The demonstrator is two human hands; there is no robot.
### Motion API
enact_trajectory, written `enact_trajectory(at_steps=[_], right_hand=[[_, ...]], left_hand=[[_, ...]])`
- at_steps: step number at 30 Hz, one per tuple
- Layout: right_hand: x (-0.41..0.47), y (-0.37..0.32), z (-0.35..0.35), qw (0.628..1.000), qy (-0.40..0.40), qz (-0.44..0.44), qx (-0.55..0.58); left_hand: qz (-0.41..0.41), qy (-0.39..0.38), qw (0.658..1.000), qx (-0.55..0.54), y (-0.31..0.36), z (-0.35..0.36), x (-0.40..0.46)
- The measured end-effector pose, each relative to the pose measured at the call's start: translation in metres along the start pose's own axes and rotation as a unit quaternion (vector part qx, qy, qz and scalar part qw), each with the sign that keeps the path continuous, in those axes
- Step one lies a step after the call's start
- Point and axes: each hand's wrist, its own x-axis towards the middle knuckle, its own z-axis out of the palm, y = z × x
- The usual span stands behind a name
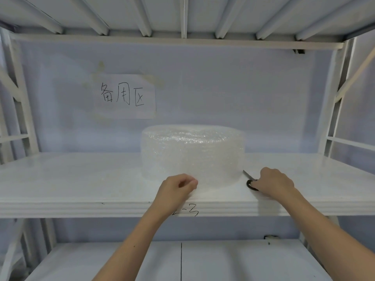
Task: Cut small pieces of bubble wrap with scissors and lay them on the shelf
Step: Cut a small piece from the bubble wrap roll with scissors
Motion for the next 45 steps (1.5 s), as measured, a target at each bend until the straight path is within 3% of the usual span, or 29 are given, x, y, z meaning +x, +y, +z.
enact_trajectory(at_steps=[8,13,16,18,20,23,26,29,32,36,40,45], right_hand=[[0.003,0.002,-0.02,0.996,-0.091,-0.019,-0.017],[0.003,0.007,-0.018,0.996,-0.075,-0.036,-0.027],[-0.001,0.015,-0.017,0.996,-0.074,-0.031,0.029],[-0.008,0.022,-0.022,0.988,-0.088,-0.028,0.124],[-0.019,0.029,-0.027,0.959,-0.127,-0.022,0.251],[-0.036,0.037,-0.028,0.887,-0.188,-0.005,0.422],[-0.055,0.033,-0.018,0.786,-0.236,0.007,0.572],[-0.076,0.024,0.0,0.659,-0.305,0.002,0.688],[-0.099,0.009,0.023,0.586,-0.374,-0.016,0.719],[-0.12,-0.012,0.046,0.569,-0.408,-0.041,0.713],[-0.127,-0.022,0.065,0.589,-0.402,-0.057,0.699],[-0.136,-0.025,0.075,0.606,-0.366,-0.04,0.705]], left_hand=[[0.005,-0.007,1.0,-0.01,-0.001,0.001,0.0],[0.009,-0.011,1.0,0.012,-0.001,0.003,-0.002],[0.004,-0.009,1.0,0.019,0.003,0.002,-0.006],[0.0,-0.013,1.0,0.02,0.007,0.002,-0.008],[-0.007,-0.019,1.0,0.011,0.011,0.002,-0.009],[-0.024,-0.018,1.0,0.005,0.016,0.003,-0.011],[-0.037,-0.017,0.999,-0.004,0.019,0.004,-0.011],[-0.047,-0.007,0.999,0.005,0.022,0.006,-0.012],[-0.046,0.021,0.998,0.033,0.024,0.007,-0.015],[-0.049,0.038,0.998,0.027,0.022,0.007,-0.02],[-0.047,0.026,0.997,0.057,0.018,0.007,-0.025],[-0.059,0.01,0.998,-0.001,0.014,0.005,-0.031]])
